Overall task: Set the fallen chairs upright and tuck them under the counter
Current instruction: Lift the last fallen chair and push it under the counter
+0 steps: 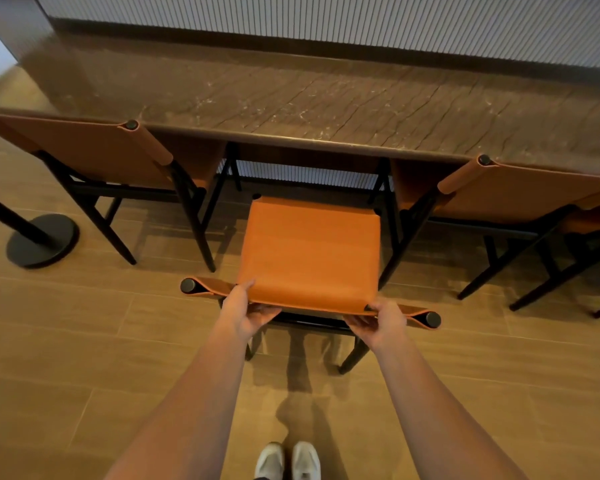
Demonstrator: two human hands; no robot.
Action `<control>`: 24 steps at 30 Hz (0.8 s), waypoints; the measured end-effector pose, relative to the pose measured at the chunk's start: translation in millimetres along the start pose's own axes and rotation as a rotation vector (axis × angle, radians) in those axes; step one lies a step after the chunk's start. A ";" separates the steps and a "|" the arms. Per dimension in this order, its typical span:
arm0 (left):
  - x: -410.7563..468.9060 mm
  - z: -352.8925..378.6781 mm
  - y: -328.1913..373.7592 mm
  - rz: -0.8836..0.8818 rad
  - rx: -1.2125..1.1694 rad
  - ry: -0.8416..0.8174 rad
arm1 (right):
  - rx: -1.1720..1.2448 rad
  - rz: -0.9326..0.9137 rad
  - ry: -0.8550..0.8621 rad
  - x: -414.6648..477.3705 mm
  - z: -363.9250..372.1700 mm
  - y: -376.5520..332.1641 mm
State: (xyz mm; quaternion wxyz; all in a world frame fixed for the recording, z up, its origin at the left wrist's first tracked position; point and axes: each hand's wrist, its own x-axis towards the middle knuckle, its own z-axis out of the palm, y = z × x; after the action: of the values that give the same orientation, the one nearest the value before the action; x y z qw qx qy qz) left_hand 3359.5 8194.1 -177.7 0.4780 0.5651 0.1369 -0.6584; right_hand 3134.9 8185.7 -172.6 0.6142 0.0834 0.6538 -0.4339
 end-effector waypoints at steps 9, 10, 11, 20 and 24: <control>9.6 16.3 9.1 0.137 0.084 0.050 | 0.075 -0.070 -0.053 7.9 5.7 -3.3; 8.2 20.1 10.4 0.143 0.076 0.063 | 0.086 -0.084 -0.058 8.0 7.8 -5.1; 7.0 24.6 13.0 0.149 0.060 0.066 | 0.094 -0.095 -0.069 9.0 11.6 -8.1; 4.9 89.5 81.8 0.138 0.065 0.082 | 0.132 -0.178 -0.121 11.4 72.0 -73.3; 15.6 117.9 107.5 0.164 0.124 0.082 | 0.138 -0.220 -0.104 15.7 101.7 -105.9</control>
State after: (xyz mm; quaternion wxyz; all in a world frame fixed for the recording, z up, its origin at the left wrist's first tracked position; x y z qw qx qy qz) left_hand 3373.0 8047.3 -114.5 0.4882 0.6296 0.0686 -0.6005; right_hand 3137.6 8046.4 -123.8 0.5890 0.0304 0.5949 -0.5462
